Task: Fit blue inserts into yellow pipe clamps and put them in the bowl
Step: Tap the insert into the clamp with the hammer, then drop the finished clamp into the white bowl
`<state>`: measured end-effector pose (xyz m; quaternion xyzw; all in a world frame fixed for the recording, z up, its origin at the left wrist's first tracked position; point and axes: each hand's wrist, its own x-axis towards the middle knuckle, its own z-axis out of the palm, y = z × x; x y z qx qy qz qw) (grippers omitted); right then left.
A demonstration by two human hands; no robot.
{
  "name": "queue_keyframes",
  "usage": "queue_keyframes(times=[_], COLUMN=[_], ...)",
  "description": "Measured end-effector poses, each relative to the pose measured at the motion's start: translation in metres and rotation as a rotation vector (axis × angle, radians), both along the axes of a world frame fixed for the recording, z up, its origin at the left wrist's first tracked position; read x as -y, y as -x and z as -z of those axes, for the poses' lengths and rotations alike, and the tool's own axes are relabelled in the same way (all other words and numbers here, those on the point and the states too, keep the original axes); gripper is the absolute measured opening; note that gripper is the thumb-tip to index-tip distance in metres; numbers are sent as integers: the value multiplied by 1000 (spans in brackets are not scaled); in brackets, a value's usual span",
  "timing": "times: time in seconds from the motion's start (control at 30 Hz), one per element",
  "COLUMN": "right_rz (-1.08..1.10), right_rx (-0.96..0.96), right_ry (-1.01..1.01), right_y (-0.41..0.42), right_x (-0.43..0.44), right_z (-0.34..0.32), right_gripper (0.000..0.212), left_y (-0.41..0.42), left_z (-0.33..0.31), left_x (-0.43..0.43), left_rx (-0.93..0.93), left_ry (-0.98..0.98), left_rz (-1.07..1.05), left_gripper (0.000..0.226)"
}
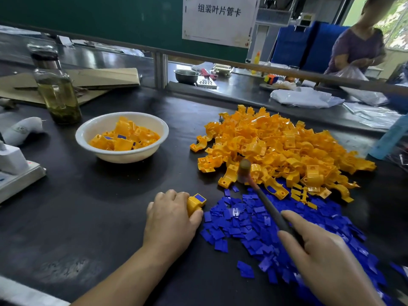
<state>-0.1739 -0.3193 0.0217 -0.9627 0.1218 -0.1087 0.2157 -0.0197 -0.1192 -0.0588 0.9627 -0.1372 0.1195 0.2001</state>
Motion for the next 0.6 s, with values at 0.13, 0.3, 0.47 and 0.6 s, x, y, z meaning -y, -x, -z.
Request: queue_keyframes(times=[0.13,0.3,0.47,0.6], right_rz=[111,161,153,128], right_rx=[-42,-129,-154,-142], right_ry=[168,303,304,388], right_y=[12,25,30,29], right_x=[20,36,45,42], right_z=[4,11,13,16], right_gripper=[31,30,38,36], left_y=[4,-9,-26,-49], left_z=[-1,-12,-27,-43], left_x=[3,5,11,-1], left_rx=[64,74,-121,-680], left_ry=[-136,-371,-355,891], left_rz=[67,145,186,-14], left_gripper=[62,51,41,29])
